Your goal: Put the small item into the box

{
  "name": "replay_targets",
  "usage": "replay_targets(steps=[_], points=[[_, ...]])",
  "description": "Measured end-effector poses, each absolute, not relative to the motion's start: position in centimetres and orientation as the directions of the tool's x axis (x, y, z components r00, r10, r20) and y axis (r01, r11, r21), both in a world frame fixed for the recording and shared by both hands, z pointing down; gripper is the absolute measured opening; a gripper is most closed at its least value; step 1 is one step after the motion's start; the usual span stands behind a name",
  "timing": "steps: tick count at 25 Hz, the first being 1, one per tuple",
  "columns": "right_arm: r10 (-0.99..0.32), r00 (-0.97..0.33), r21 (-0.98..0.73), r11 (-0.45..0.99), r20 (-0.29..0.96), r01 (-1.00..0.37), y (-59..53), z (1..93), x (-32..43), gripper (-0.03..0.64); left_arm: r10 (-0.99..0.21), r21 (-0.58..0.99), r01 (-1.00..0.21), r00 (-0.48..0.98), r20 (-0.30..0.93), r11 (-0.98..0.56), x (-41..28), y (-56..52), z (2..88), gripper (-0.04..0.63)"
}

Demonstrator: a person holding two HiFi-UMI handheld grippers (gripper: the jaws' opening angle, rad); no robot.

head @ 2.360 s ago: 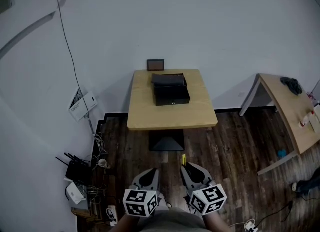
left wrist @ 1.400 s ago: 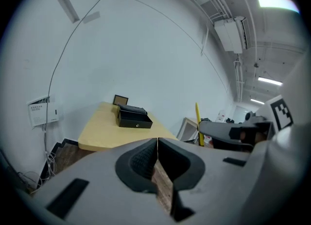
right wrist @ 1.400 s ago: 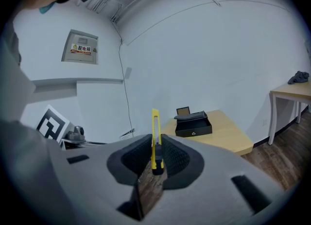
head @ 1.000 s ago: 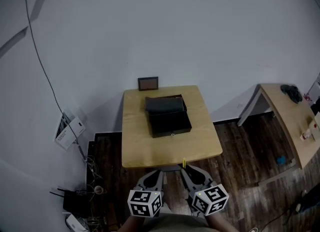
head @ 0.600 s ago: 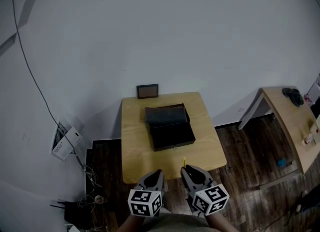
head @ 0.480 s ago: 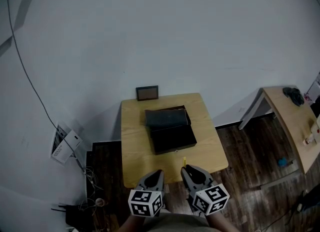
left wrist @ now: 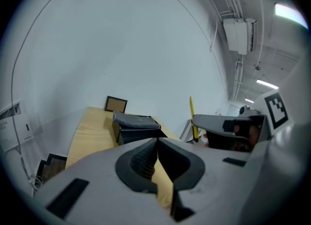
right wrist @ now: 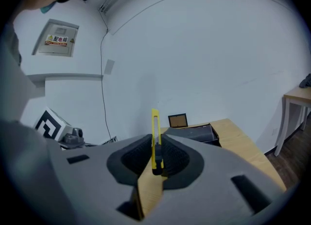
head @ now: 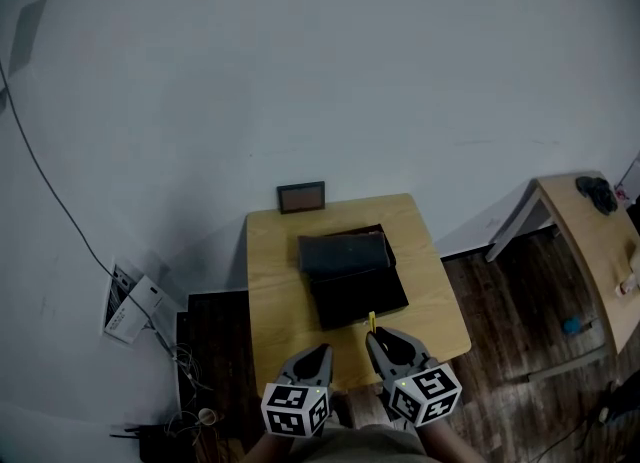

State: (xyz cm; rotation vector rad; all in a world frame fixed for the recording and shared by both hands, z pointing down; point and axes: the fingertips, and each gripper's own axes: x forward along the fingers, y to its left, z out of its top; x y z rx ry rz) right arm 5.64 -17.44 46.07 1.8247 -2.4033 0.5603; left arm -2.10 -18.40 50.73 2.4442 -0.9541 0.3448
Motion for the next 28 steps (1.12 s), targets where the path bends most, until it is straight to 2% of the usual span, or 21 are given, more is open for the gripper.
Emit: replay_targets(steps=[10, 28], points=[[-0.893, -0.309, -0.223, 0.245, 0.326, -0.944, -21.1, 47.3, 8.0, 0.048, -0.584, 0.362, -0.718, 0.695, 0.420, -0.594, -1.8, -20.7, 51.6, 0.003], [-0.757, -0.448, -0.195, 0.406, 0.476, -0.893, -29.9, 52.8, 11.5, 0.048, -0.647, 0.366, -0.803, 0.596, 0.475, -0.471, 2.5, -26.4, 52.9, 0.003]])
